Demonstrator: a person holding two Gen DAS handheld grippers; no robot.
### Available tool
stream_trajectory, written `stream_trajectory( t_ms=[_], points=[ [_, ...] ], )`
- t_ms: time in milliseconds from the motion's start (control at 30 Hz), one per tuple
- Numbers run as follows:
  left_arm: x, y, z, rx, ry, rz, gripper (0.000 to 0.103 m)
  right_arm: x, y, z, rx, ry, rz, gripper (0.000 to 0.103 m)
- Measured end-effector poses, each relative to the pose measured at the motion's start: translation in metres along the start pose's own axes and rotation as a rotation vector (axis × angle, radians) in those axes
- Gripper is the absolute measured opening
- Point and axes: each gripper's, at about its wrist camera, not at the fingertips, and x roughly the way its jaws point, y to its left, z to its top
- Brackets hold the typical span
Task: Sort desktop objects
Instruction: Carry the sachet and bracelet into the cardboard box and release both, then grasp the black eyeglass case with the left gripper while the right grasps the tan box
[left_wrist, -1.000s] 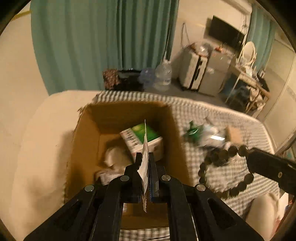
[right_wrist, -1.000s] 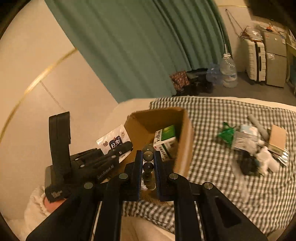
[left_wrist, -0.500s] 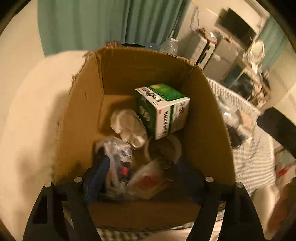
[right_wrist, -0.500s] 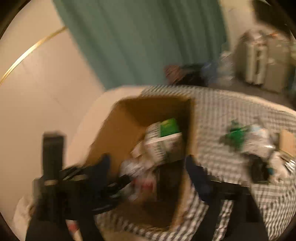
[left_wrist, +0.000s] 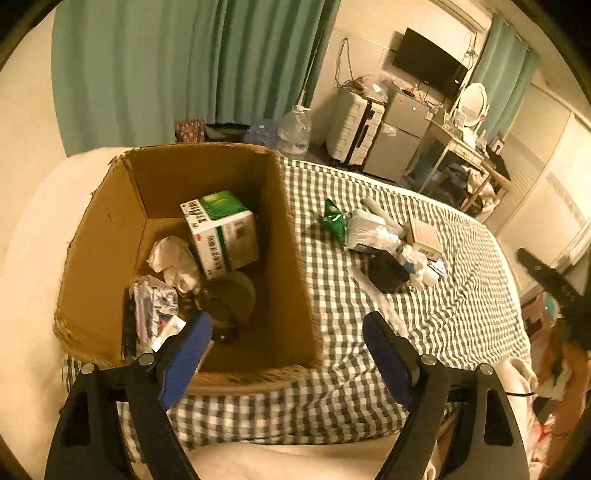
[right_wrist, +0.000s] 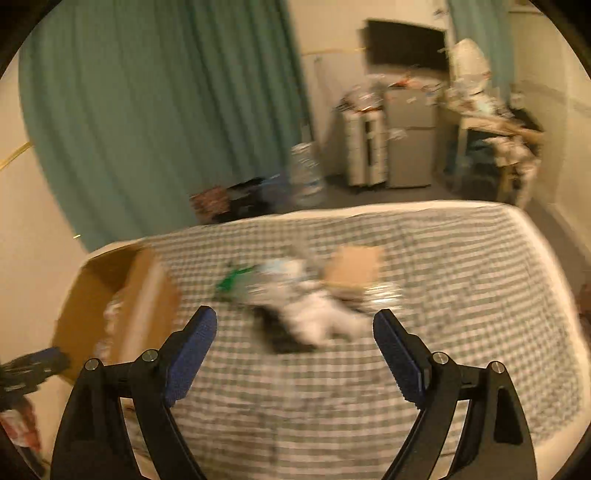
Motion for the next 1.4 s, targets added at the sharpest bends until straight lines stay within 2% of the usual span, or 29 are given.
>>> stream_trajectory(
  t_ms=[100,167,333,467,533,600,700,867,933,1000,1200,1300,1333,1400],
  points=[
    [0.007,-0.031,-0.012,0.022,-0.022,0.004,0.088,-0.015,-0.039,-0.002,0.008,-0.033,-0.042,0.088],
    [0.017,-0.052,-0.019,0.023,-0.042,0.013,0.092,-0.02,-0.062,-0.005,0.002,-0.03,-0.062,0.088],
    [0.046,-0.101,-0.025,0.051,-0.053,0.026,0.093,-0.016,-0.097,-0.017,-0.037,-0.021,-0.102,0.088],
    [0.079,-0.133,-0.021,0.023,0.007,-0.01,0.093,0.006,-0.115,-0.021,0.012,0.015,-0.042,0.088],
    [0.099,-0.146,-0.018,0.012,0.027,0.001,0.093,0.02,-0.12,-0.02,0.03,0.018,-0.033,0.088],
    [0.117,-0.155,-0.016,0.022,0.009,0.029,0.093,0.031,-0.122,-0.018,0.043,0.013,-0.031,0.087],
    [0.144,-0.162,-0.015,0.06,-0.019,0.099,0.093,0.044,-0.115,-0.022,0.051,0.01,-0.03,0.087],
    [0.197,-0.165,-0.01,0.02,0.057,0.135,0.093,0.069,-0.12,-0.03,0.134,0.019,-0.023,0.087],
    [0.212,-0.167,-0.008,0.004,0.073,0.118,0.093,0.082,-0.123,-0.031,0.159,0.048,-0.017,0.087],
    [0.231,-0.173,-0.005,0.018,0.075,0.06,0.093,0.094,-0.123,-0.032,0.176,0.069,-0.001,0.087],
    [0.268,-0.175,0.004,0.104,0.065,0.078,0.093,0.114,-0.117,-0.042,0.169,0.124,0.02,0.087],
    [0.276,-0.164,0.009,0.101,0.056,0.071,0.093,0.121,-0.11,-0.044,0.148,0.142,0.021,0.087],
    [0.276,-0.16,0.011,0.089,0.045,0.058,0.092,0.123,-0.108,-0.045,0.139,0.143,0.018,0.087],
    [0.273,-0.154,0.014,0.061,0.014,0.013,0.084,0.126,-0.1,-0.045,0.11,0.136,0.008,0.087]
  ],
)
